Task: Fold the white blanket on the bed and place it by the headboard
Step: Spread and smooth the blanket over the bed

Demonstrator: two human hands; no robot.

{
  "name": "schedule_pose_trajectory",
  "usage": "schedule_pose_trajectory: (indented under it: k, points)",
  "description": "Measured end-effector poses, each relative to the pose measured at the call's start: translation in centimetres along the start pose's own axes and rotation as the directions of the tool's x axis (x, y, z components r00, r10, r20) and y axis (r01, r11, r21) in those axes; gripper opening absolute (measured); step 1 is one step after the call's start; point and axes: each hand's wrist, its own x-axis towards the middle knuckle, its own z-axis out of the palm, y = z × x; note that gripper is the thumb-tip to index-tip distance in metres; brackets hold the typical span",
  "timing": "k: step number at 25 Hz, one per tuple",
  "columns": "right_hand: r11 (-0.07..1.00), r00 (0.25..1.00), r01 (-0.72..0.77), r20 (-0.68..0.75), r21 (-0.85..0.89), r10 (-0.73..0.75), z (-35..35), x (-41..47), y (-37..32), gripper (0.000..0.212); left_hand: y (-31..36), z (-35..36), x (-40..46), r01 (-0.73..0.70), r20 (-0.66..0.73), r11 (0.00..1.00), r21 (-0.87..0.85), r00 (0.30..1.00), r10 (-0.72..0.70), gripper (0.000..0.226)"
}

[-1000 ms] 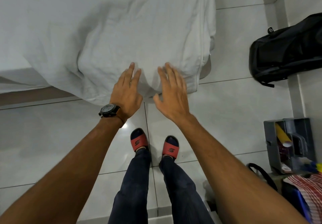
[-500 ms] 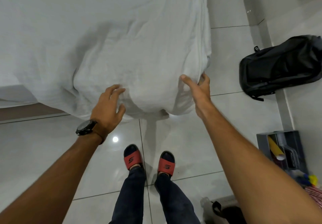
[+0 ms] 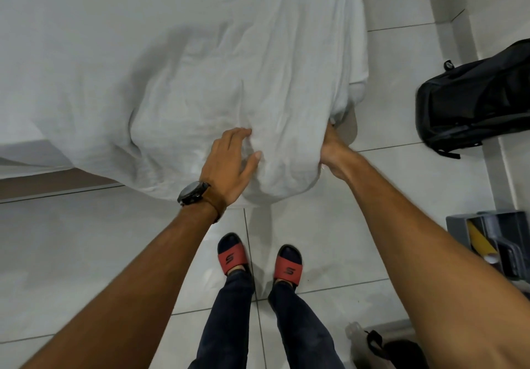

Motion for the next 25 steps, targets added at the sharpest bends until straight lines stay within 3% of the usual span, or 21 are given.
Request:
schedule_pose_trajectory:
  k: [2, 4, 6, 9, 11, 13, 15, 16, 18, 20, 22, 25]
  points:
    - [0.986, 0.981, 0.025, -0.183, -0.167, -0.056, -0.2, 1.6, 1.1, 0.051, -0.1, 0.5, 0.2, 0.009, 0.0, 1.0, 0.003, 1.0, -0.009, 0.056]
    - [1.0, 0.963, 0.009, -0.27, -0.02, -0.014, -0.1, 0.7, 2.0, 0.039, 0.0, 1.0, 0.1, 0.011, -0.002, 1.0, 0.001, 1.0, -0.011, 0.056]
    - [0.999, 0.972, -0.019, -0.232, 0.043, 0.028, -0.2, -1.6, 3.4, 0.02, 0.1, 1.2, 0.0, 0.007, -0.002, 1.0, -0.003, 1.0, -0.007, 0.054]
    - [0.995, 0.993, -0.027, -0.111, 0.097, 0.038, -1.8, -5.2, 6.1, 0.041, 0.7, 1.4, -0.6, -0.013, -0.003, 1.0, -0.021, 1.0, 0.013, 0.051]
    - [0.983, 0.99, -0.126, -0.041, 0.137, 0.133, -3.8, -6.8, 7.0, 0.042, 1.1, 1.7, -1.2, -0.062, -0.024, 0.998, -0.006, 0.998, 0.062, 0.049]
    - [0.978, 0.981, -0.194, -0.017, -0.072, 0.193, -5.6, -7.2, 8.3, 0.042, 1.1, 2.3, -1.6, -0.087, -0.045, 0.996, 0.018, 0.995, 0.088, 0.047]
    - [0.904, 0.957, -0.232, -0.251, -0.359, 0.146, -6.4, -6.5, 10.3, 0.042, 0.7, 3.2, -1.6, -0.057, -0.026, 0.998, 0.028, 0.998, 0.058, 0.049]
    - [0.876, 0.909, -0.26, -0.408, -0.405, 0.082, -6.4, -6.1, 11.4, 0.041, 0.3, 3.7, -1.7, -0.039, 0.0, 0.999, 0.029, 0.999, 0.039, 0.051]
    - [0.939, 0.82, -0.191, -0.572, -0.285, -0.008, -5.1, -5.3, 12.4, 0.038, -0.8, 4.7, -1.9, -0.031, 0.066, 0.998, 0.049, 0.997, 0.028, 0.056]
    - [0.982, 0.84, 0.005, -0.533, -0.186, -0.105, -2.9, -4.5, 11.6, 0.037, -1.9, 5.3, -1.9, -0.013, 0.112, 0.997, 0.077, 0.994, 0.004, 0.059]
    - [0.969, 0.906, 0.149, -0.365, -0.198, -0.214, -0.4, -3.8, 9.5, 0.046, -2.8, 4.9, -1.8, 0.028, 0.123, 0.996, 0.084, 0.992, -0.038, 0.063]
    - [0.961, 0.966, 0.18, -0.148, -0.212, -0.213, 3.0, -2.8, 6.5, 0.064, -4.7, 3.5, -1.5, 0.181, 0.02, 0.981, -0.072, 0.984, -0.18, 0.068]
